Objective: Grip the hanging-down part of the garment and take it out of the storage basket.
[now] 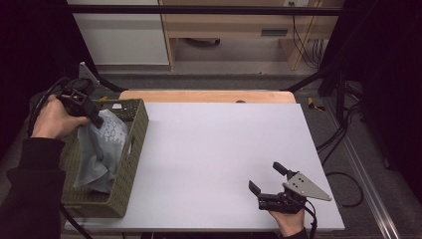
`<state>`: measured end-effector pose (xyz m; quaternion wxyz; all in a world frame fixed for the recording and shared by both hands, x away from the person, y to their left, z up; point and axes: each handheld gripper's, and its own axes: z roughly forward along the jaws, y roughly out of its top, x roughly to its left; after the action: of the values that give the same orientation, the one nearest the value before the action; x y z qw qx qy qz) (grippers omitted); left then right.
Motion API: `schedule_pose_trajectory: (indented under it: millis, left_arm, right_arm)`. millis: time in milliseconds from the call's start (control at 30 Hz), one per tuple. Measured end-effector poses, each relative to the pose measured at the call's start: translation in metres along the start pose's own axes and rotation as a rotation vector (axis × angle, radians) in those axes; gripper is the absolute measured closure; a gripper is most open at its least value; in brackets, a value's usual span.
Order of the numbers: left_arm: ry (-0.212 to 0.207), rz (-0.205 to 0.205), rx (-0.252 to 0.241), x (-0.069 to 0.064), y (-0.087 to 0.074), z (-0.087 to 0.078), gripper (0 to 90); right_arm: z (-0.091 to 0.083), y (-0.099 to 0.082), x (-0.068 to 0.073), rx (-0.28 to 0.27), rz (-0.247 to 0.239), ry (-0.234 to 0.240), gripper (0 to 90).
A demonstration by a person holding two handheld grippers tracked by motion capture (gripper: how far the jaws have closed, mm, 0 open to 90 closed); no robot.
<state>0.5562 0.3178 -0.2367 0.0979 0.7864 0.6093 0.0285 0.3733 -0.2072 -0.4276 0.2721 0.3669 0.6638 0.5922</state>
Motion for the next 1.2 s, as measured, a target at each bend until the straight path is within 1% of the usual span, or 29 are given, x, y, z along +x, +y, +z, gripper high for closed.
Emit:
schedule_pose_trajectory:
  millis: [33, 233, 367, 400, 433, 467, 533, 567, 633, 667, 733, 800, 933, 967, 1033, 1167, 1200]
  left_arm:
    - [0.003, 0.003, -0.001, 0.000, 0.000, -0.001, 85.3]
    - [0.000, 0.010, 0.000, -0.001, 0.000, -0.002, 85.3]
    - [0.005, 0.014, -0.012, -0.002, 0.000, -0.005, 85.4]
    - [-0.003, 0.003, -0.016, -0.003, -0.001, -0.006, 85.3]
    - [0.003, 0.015, -0.019, -0.002, -0.001, -0.007, 85.4]
    - [0.002, 0.019, -0.019, -0.002, -0.001, -0.008, 85.3]
    - [-0.004, 0.012, -0.022, -0.002, -0.002, -0.010, 85.4]
    - [-0.004, 0.008, -0.024, -0.002, -0.002, -0.011, 85.4]
    - [0.002, 0.023, -0.033, -0.001, -0.003, -0.015, 85.4]
    - [-0.001, 0.015, -0.038, -0.001, -0.004, -0.017, 85.4]
    - [0.000, 0.013, -0.051, -0.001, -0.005, -0.022, 85.4]
    - [-0.002, 0.015, -0.063, 0.000, -0.006, -0.027, 85.4]
    - [0.006, 0.016, -0.089, 0.000, -0.008, -0.038, 85.5]
    - [0.006, 0.016, -0.089, 0.000, -0.008, -0.038, 85.5]
    - [0.008, 0.018, -0.107, -0.001, -0.009, -0.046, 85.5]
    - [0.008, 0.019, -0.114, -0.001, -0.010, -0.054, 85.5]
    - [0.012, 0.018, -0.125, -0.002, -0.011, -0.058, 85.5]
  right_arm:
    - [0.000, 0.000, 0.001, 0.004, 0.011, 0.002, 0.4]
    - [0.000, 0.000, 0.000, 0.000, 0.007, -0.001, 0.4]
    - [0.001, 0.000, 0.001, 0.002, 0.009, 0.003, 0.4]
    - [0.001, 0.000, 0.001, 0.004, 0.006, 0.003, 0.3]
    - [0.001, 0.000, 0.001, 0.007, 0.002, -0.001, 0.4]
    - [0.001, 0.000, 0.001, 0.008, 0.003, -0.001, 0.4]
    - [0.002, 0.000, 0.001, 0.009, 0.001, 0.000, 0.4]
    - [0.001, 0.000, 0.002, 0.011, 0.008, 0.004, 0.3]
    - [0.002, 0.001, 0.001, 0.009, 0.000, 0.007, 0.3]
    - [0.002, 0.000, 0.001, 0.006, 0.001, 0.006, 0.4]
    - [0.002, 0.000, 0.001, 0.008, 0.003, 0.008, 0.4]
    - [0.002, 0.000, 0.001, 0.007, -0.003, 0.007, 0.3]
    - [0.003, 0.001, 0.002, 0.007, 0.003, 0.010, 0.4]
    - [0.003, 0.001, 0.002, 0.007, 0.003, 0.010, 0.4]
    - [0.004, 0.001, 0.002, 0.011, -0.001, 0.011, 0.4]
    - [0.005, 0.001, 0.003, 0.015, 0.005, 0.013, 0.4]
    - [0.005, 0.001, 0.003, 0.015, 0.001, 0.014, 0.4]
